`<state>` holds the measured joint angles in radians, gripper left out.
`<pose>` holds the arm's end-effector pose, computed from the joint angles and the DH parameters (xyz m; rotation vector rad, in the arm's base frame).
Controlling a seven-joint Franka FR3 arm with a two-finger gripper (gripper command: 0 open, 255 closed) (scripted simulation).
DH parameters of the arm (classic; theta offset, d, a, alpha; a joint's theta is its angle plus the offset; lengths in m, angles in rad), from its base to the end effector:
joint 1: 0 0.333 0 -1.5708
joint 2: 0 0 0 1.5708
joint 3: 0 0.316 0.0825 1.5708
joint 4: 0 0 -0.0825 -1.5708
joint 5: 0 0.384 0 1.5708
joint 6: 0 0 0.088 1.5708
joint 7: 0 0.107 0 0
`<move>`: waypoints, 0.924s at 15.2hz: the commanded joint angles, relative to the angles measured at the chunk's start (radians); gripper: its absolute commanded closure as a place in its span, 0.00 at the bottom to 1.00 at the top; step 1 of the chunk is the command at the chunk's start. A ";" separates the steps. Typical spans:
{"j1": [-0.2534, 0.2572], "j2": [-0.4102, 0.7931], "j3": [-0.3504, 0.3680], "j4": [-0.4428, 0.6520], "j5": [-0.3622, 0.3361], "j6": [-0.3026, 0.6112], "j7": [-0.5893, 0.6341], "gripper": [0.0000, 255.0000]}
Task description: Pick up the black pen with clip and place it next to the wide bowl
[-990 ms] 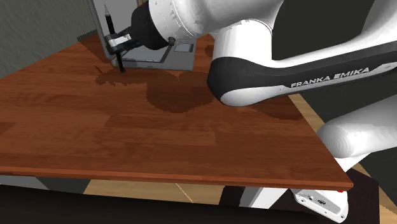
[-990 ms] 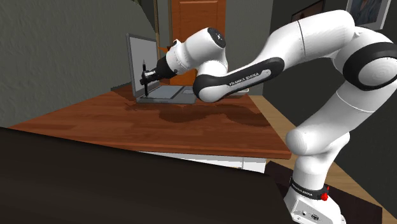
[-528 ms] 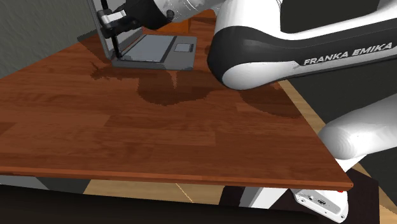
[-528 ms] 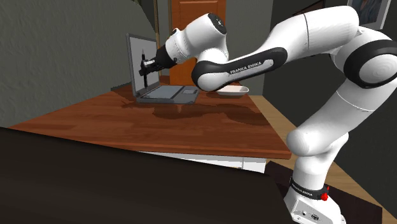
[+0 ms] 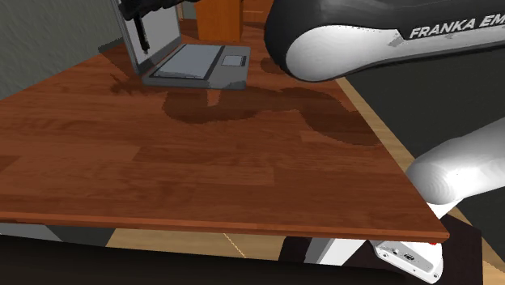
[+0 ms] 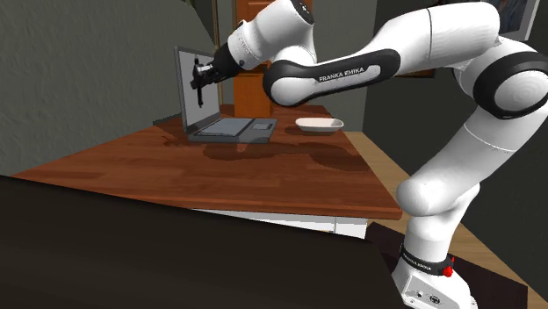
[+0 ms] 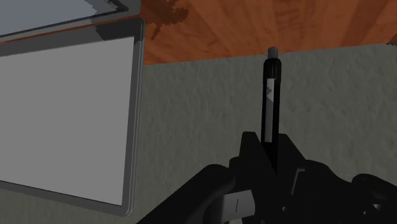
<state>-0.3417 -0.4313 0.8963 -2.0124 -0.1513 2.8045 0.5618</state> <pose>0.3925 0.3648 0.6819 -2.5093 -0.3270 -1.5747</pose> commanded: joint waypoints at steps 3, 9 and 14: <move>0.009 0.013 -0.013 0.058 0.006 -0.053 -0.021 1.00; 0.012 0.033 -0.022 0.143 0.011 -0.125 -0.045 1.00; 0.157 -0.006 -0.242 0.029 0.122 -0.073 -0.218 1.00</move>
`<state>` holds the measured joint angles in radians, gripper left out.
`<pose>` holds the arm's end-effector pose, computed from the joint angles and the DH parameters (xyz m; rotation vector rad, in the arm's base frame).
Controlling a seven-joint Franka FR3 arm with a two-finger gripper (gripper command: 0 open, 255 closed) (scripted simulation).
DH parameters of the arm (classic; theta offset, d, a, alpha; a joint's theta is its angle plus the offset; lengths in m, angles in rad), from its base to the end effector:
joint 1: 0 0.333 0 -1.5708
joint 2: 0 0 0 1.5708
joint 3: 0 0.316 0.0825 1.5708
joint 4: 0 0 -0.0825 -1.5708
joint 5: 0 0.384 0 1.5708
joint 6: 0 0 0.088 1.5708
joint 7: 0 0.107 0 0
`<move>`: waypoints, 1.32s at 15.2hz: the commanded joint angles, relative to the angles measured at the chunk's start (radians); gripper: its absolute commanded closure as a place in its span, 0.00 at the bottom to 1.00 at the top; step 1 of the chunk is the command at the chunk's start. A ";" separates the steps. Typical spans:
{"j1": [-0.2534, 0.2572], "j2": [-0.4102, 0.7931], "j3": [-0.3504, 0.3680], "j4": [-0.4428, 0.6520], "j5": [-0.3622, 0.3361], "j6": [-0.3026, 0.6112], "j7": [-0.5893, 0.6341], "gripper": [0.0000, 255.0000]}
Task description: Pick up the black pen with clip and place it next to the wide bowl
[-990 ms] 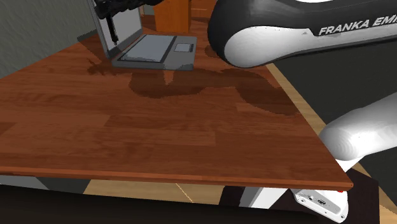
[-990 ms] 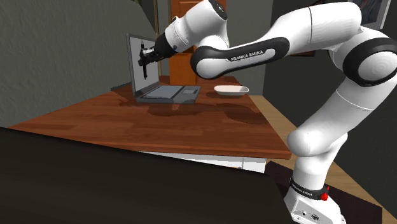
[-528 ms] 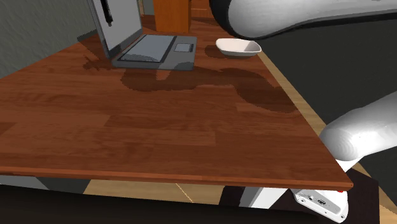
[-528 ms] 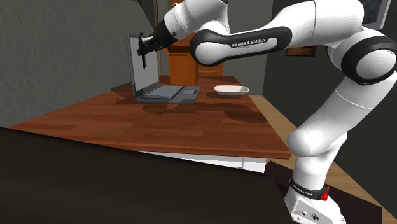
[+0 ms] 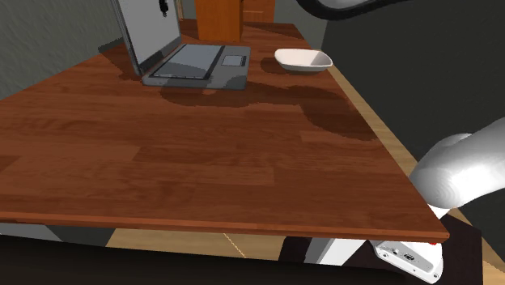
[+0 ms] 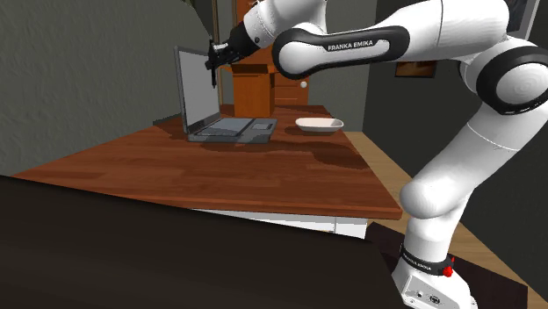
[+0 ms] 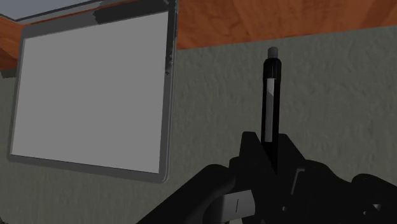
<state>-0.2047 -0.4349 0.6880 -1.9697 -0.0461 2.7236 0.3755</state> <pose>0.4002 0.3111 0.7338 -2.5102 -0.3254 -1.5741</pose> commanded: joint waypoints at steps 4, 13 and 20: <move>0.115 -0.025 -0.189 -0.081 0.097 0.033 -0.173 1.00; 0.284 -0.055 -0.508 -0.161 0.253 0.045 -0.489 1.00; 0.385 -0.055 -0.738 -0.157 0.356 0.013 -0.725 1.00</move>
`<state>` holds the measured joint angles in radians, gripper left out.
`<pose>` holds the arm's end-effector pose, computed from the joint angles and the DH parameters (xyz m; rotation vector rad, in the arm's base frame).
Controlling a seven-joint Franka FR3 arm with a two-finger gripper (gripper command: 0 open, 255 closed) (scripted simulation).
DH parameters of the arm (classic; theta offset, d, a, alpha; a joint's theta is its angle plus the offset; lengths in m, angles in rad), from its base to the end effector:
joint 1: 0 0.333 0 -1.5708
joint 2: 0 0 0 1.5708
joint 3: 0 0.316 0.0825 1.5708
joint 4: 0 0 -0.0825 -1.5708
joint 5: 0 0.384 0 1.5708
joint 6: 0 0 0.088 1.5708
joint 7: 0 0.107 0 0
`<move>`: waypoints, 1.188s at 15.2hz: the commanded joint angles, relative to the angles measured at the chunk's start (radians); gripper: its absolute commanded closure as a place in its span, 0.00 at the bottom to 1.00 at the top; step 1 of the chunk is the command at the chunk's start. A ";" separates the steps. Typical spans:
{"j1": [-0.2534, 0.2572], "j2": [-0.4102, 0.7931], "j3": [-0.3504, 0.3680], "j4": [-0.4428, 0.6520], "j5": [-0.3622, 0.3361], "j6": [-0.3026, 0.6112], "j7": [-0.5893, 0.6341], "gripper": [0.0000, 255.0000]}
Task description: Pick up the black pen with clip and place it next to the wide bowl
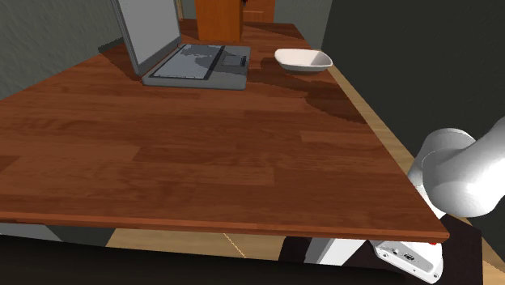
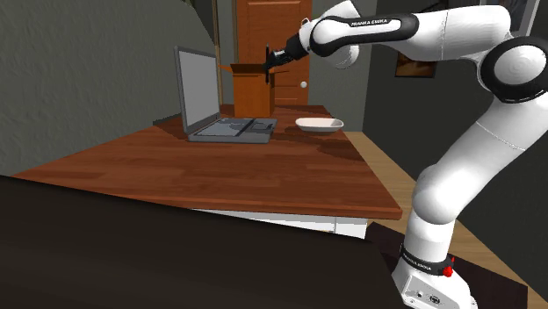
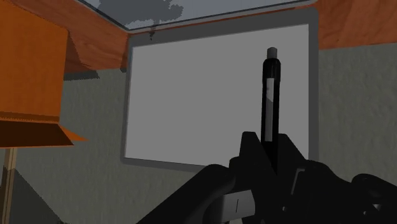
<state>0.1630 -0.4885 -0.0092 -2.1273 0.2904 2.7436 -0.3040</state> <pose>0.4449 0.0562 0.7358 -2.5098 -0.3244 -1.5742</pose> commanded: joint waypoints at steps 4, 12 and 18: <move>0.066 0.009 -0.168 0.028 0.075 -0.041 -0.173 1.00; 0.153 0.067 -0.420 0.142 0.192 -0.145 -0.414 1.00; 0.217 0.155 -0.623 0.281 0.307 -0.262 -0.585 1.00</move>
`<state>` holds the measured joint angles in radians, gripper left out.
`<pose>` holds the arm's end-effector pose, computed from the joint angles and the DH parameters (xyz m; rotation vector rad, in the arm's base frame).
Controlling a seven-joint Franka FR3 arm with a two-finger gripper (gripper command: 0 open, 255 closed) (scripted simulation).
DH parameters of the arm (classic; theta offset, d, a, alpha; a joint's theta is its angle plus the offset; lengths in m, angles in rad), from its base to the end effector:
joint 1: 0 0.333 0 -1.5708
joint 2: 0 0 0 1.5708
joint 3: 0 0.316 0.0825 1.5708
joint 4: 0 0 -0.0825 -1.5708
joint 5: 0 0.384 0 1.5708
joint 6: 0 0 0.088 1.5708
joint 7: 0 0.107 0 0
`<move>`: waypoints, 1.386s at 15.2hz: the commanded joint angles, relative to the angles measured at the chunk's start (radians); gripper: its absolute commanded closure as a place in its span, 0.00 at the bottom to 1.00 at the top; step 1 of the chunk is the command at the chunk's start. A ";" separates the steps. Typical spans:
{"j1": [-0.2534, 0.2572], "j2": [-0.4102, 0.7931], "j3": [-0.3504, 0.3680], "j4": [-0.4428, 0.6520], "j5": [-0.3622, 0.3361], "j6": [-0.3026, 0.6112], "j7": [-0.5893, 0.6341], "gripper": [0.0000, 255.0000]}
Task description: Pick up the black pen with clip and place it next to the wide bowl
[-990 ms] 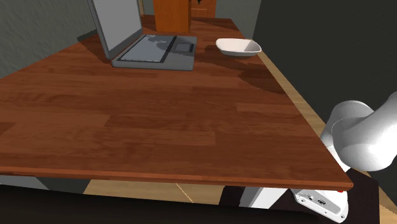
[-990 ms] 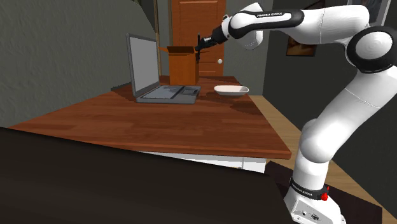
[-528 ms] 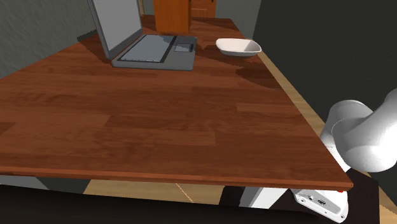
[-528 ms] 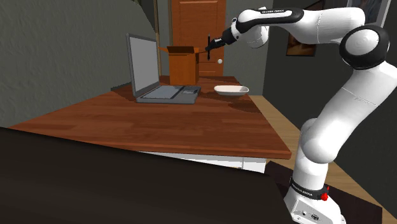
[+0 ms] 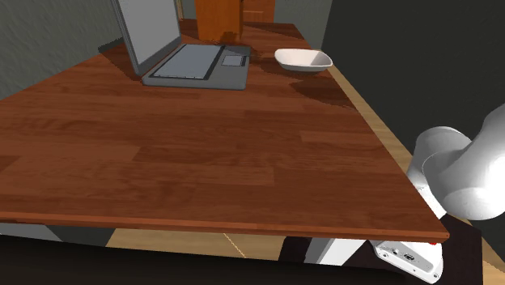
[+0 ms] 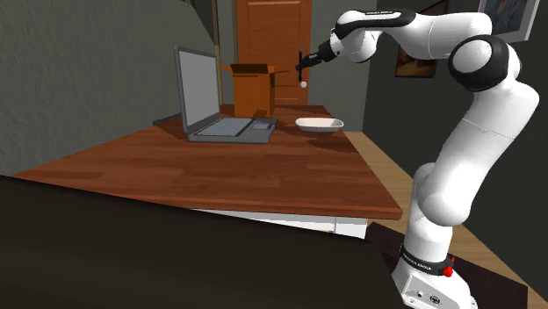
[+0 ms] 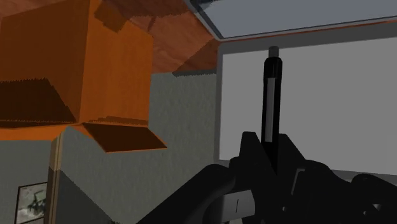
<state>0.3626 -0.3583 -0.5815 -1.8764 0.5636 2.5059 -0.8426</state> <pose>0.4822 -0.1773 0.7382 -2.5098 -0.3239 -1.5728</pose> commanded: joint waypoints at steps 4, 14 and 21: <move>0.062 0.121 -0.210 0.153 0.148 -0.134 -0.160 1.00; -0.207 0.644 -0.503 0.586 0.736 -0.631 -0.389 1.00; -0.147 0.595 -0.498 0.458 0.712 -0.554 -0.466 1.00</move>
<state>0.1967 0.2517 -1.0772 -1.3901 1.2857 1.9337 -1.2954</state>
